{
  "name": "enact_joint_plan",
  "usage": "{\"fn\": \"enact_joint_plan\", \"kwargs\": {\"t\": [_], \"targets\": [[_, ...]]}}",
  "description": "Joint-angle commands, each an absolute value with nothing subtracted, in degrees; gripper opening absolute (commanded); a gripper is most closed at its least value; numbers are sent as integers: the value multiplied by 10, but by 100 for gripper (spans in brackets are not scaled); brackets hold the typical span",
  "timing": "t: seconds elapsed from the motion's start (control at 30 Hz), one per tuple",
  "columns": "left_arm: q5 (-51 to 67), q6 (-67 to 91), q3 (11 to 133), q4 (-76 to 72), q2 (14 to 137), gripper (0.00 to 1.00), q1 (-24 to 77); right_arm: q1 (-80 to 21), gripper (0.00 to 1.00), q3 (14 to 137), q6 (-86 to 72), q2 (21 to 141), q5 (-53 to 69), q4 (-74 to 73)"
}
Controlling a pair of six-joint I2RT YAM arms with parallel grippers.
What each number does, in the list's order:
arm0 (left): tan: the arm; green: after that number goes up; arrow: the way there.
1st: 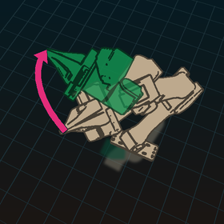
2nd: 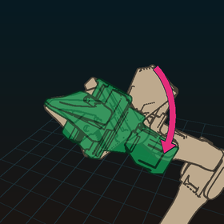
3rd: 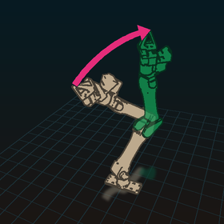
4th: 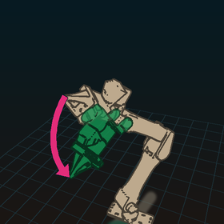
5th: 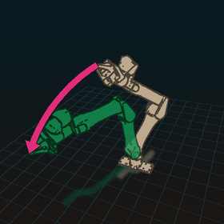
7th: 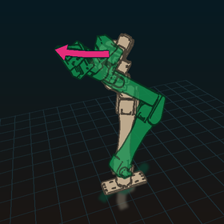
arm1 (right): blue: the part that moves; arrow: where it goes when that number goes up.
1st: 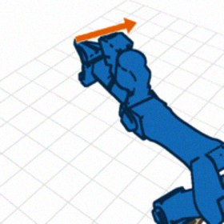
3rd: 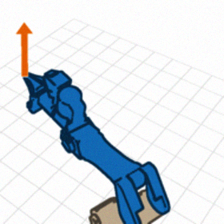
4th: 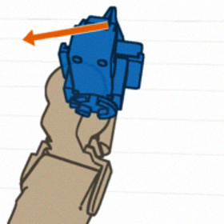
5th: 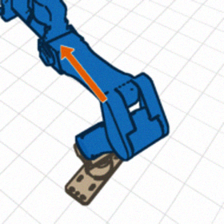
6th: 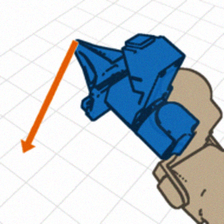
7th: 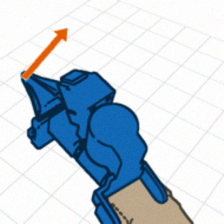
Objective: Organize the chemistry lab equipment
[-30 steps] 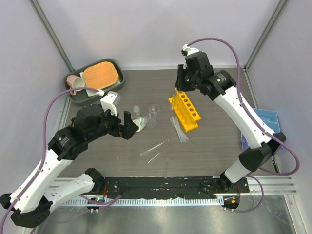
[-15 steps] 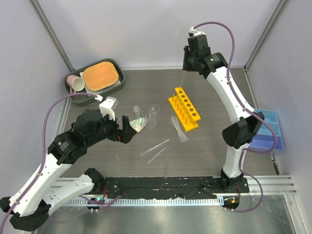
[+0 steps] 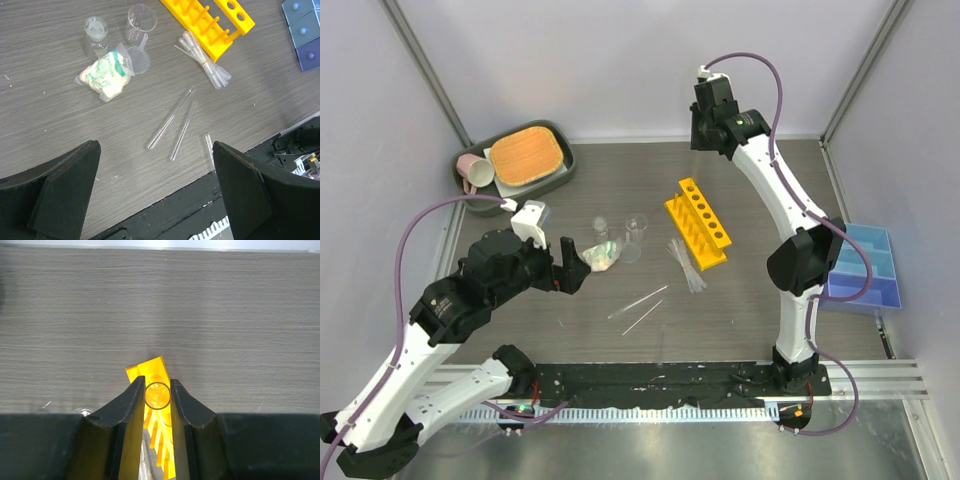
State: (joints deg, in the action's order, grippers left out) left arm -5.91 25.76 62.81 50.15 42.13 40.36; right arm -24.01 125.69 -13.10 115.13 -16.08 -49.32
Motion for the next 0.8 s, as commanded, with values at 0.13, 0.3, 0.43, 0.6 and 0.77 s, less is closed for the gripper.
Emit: {"fn": "enact_joint_plan", "kwargs": {"t": [0.13,0.3,0.43,0.6,0.77], "targets": [[-69,260,634,500,417,100,402,-242,16,1231,-110,1147,-174,-432],[-72,258,634,499,416,100,402,-243,16,1178,-115,1138,-163,-405],[-72,257,631,499,415,100,402,-243,15,1146,-121,1134,-154,-384],[-76,258,623,498,412,100,402,-250,15,1079,-123,1120,-148,-347],[-76,258,621,499,406,100,402,-258,15,1009,-120,1100,-155,-294]]}}
